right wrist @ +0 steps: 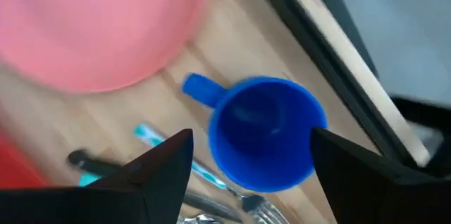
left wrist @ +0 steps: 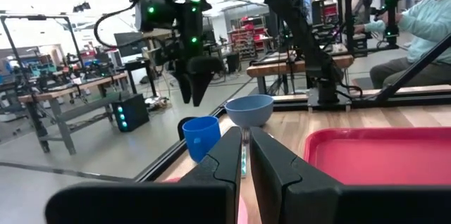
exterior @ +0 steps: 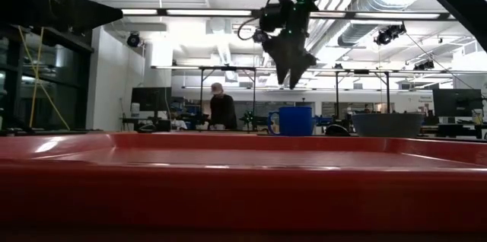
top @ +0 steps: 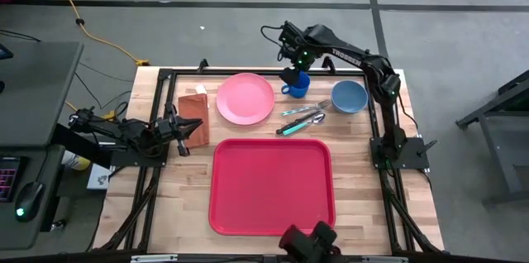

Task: Set up tray
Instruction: Put the blue mug on the red serving tray

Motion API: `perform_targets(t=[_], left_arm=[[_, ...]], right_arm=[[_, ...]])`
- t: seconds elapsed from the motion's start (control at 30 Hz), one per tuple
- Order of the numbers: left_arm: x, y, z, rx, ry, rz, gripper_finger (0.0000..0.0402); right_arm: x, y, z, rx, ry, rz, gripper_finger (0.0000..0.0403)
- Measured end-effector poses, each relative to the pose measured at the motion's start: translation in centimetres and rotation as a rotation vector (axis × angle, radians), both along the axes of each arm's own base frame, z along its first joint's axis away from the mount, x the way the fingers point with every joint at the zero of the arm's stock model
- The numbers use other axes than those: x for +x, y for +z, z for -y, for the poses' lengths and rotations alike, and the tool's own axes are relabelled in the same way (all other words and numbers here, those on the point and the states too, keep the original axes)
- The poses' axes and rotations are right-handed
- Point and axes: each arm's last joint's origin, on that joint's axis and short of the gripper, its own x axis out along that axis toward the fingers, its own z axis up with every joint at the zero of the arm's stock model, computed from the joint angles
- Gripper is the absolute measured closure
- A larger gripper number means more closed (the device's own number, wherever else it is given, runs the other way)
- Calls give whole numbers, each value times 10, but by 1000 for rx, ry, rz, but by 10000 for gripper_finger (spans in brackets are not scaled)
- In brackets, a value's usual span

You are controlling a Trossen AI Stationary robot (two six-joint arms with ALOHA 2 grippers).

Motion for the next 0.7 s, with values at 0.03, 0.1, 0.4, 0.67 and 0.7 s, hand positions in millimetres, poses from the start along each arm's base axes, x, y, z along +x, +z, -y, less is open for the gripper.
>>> perform_targets(t=[0.03, 0.1, 0.4, 0.67, 0.7], left_arm=[[0, 0, 0, -2, 0, 1, 341], [0, 0, 0, -15, -2, 6, 341], [0, 0, 0, -27, -5, 11, 341], [0, 0, 0, -25, -6, 7, 341], [0, 0, 0, -25, -6, 6, 341]], right_arm=[[-1, -1, 2, 7, -24, -2, 139], [-1, -3, 2, 33, -58, 11, 139], [7, -4, -12, 96, -18, 25, 139], [13, -10, -25, 75, 79, -57, 139], [13, -10, -25, 69, 78, -72, 139]])
